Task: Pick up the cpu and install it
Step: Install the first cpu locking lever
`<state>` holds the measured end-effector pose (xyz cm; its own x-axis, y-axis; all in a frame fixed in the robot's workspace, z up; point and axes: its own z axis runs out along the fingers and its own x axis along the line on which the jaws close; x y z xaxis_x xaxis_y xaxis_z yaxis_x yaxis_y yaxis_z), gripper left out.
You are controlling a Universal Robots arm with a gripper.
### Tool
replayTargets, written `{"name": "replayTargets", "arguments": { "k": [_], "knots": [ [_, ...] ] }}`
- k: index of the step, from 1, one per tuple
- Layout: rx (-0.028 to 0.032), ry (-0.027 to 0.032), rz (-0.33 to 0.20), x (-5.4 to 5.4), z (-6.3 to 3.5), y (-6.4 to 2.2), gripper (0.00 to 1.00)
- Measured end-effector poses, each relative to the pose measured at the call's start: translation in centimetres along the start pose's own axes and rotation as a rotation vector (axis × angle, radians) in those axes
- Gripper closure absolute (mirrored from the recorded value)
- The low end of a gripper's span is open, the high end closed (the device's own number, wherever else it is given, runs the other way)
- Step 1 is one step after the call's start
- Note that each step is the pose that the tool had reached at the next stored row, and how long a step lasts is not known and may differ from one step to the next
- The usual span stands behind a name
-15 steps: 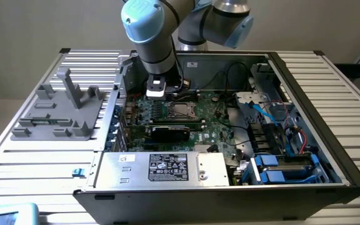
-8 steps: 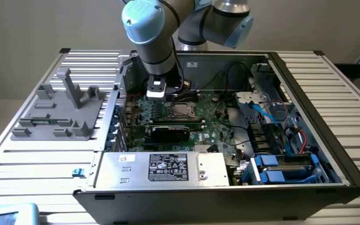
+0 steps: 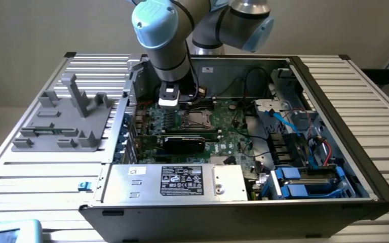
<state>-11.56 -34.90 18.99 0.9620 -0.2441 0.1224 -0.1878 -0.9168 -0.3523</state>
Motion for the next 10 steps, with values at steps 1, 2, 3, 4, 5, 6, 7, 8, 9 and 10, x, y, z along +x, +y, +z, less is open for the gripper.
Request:
{"name": "replayTargets", "arguments": {
  "k": [1,2,3,4,5,6,7,8,9,10],
  "knots": [
    [0.0001,0.0001,0.000,0.01,0.00,0.02,0.89],
    [-0.0001,0.0002,0.000,0.01,0.00,0.03,0.89],
    [-0.0002,0.0003,0.000,0.01,-0.01,0.03,0.89],
    [-0.0004,0.0003,0.000,-0.01,-0.02,0.04,0.89],
    [-0.0002,0.0006,0.000,-0.05,-0.02,0.05,0.89],
    [-0.0001,0.0006,0.000,-0.13,-0.04,0.07,0.89],
    [-0.0004,0.0001,0.000,-0.27,-0.10,0.09,0.89],
    [-0.0006,0.0000,0.000,-0.44,-0.18,0.10,0.89],
    [-0.0007,0.0001,0.000,-0.60,-0.26,0.12,0.89],
    [-0.0005,0.0002,0.000,-0.78,-0.33,0.15,0.89]
  ]
}}
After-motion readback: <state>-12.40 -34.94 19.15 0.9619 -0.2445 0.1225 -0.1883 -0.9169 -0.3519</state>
